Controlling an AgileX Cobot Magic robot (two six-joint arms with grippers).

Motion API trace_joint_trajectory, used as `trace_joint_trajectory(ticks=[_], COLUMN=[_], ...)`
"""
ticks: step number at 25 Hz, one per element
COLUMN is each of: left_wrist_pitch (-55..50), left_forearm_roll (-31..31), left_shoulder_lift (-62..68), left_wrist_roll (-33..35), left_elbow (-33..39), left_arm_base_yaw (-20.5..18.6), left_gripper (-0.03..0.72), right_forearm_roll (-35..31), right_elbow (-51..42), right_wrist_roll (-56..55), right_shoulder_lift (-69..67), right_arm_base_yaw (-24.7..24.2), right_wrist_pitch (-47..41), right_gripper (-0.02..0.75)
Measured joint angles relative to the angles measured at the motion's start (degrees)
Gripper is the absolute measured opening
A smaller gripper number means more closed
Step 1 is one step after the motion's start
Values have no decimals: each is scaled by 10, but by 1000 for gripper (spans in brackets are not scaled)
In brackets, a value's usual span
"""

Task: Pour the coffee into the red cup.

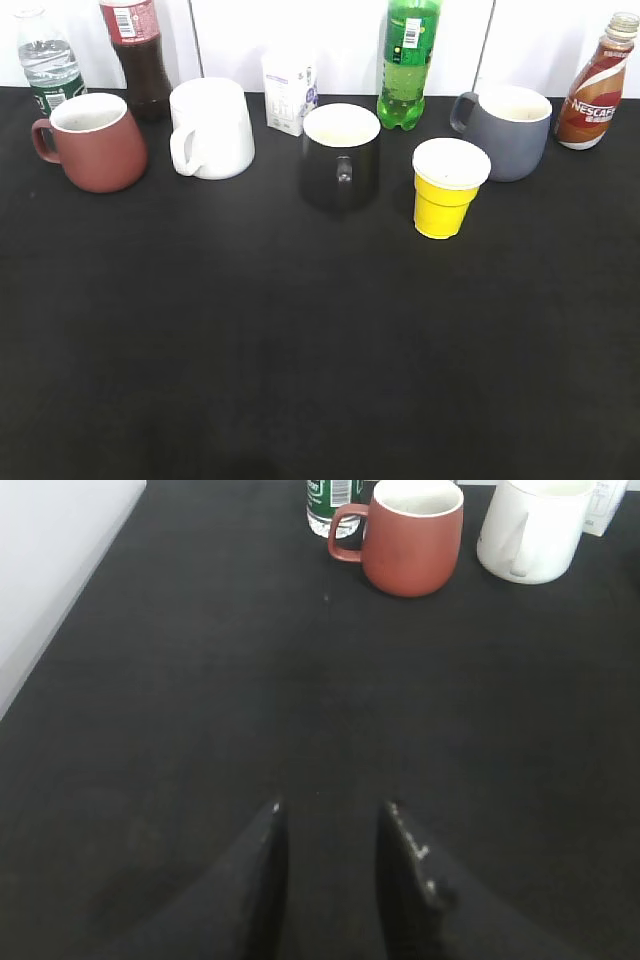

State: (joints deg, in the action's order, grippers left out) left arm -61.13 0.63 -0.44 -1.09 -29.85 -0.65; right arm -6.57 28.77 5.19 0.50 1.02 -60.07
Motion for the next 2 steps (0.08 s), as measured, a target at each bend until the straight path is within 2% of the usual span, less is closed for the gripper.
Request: trace_joint_trajectory(ticks=[2], left_wrist_pitch=[0], left_forearm_roll=[0], left_shoulder_lift=[0], left_wrist_roll=[0], left_elbow=[0], left_arm_base_yaw=[0], left_gripper=[230], right_forearm_roll=[0], right_elbow=[0], right_wrist_roll=[0], right_shoulder_lift=[0], right_arm_base_yaw=[0], right_wrist_pitch=[0], right_gripper=[589])
